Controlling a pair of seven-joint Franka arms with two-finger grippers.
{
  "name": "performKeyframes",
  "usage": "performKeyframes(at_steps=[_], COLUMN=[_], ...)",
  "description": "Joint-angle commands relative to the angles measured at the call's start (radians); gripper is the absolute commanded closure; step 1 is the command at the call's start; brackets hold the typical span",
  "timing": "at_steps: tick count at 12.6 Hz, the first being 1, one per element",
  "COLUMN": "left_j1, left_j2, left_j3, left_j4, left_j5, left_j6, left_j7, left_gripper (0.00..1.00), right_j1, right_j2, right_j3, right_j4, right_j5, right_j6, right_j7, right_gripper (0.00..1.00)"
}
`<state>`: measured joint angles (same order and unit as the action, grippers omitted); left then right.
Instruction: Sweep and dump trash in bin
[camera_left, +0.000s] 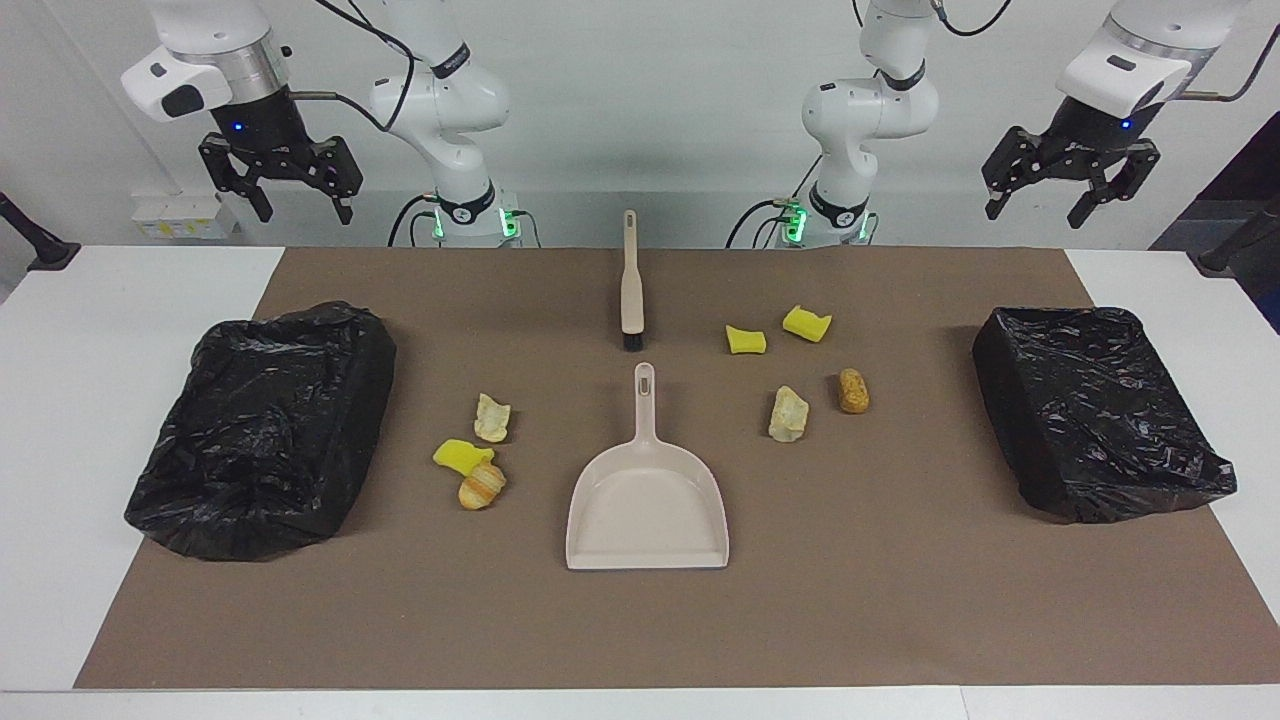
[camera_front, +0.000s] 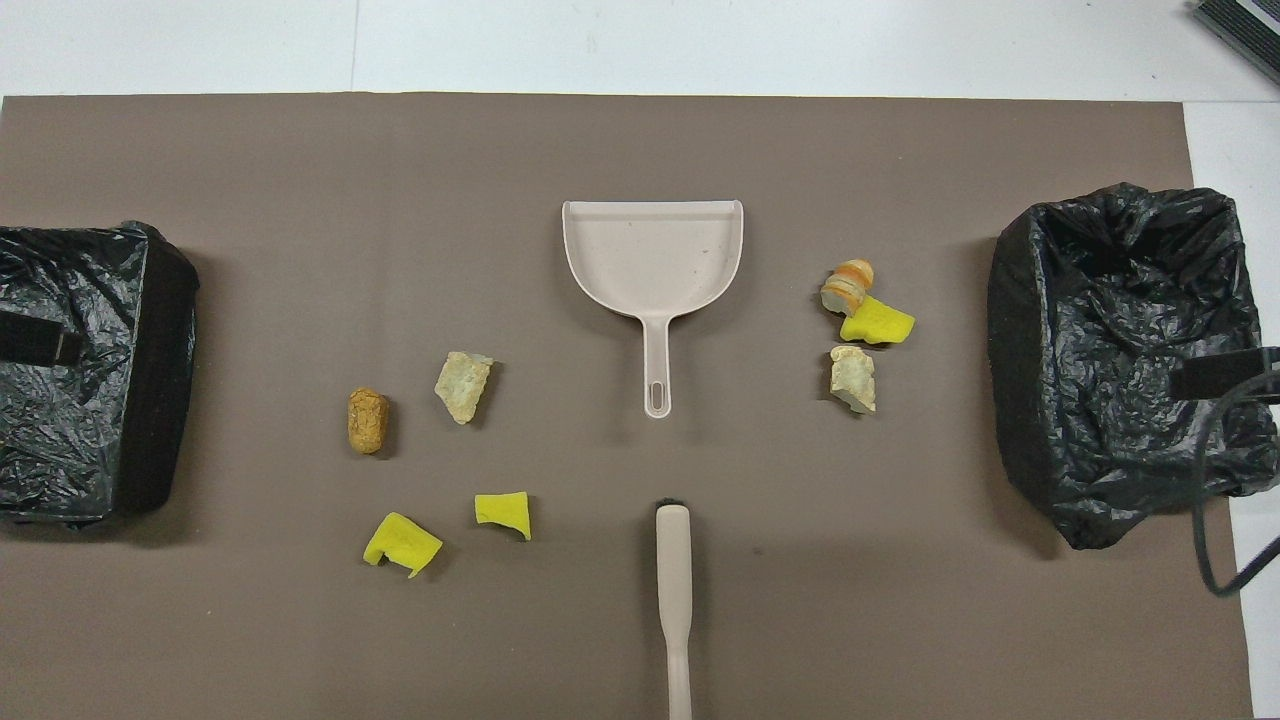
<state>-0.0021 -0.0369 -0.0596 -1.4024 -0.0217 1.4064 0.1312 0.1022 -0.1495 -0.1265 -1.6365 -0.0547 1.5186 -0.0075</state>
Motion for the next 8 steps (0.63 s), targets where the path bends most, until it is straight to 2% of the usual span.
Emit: performKeyframes(at_steps=[1,8], left_j1=[0.019,0.01], left_j2=[-0.009,-0.029], left_j3=[-0.012,-0.012], left_j4=[0.01,-0.013], left_j5=[-0.009,-0.011], left_j6=[-0.012,-0.024], left_j7=[-0.004,-0.01], left_gripper=[0.0,0.0], right_j1=[-0.006,-0.012], right_j2=[-0.01,-0.009], right_j3=[0.004,0.004], right_j4=[-0.013,-0.013], right_j5=[0.003,0.004], right_j6=[0.005,0.008], right_j7=[0.014,0.018], right_gripper=[0.0,0.0])
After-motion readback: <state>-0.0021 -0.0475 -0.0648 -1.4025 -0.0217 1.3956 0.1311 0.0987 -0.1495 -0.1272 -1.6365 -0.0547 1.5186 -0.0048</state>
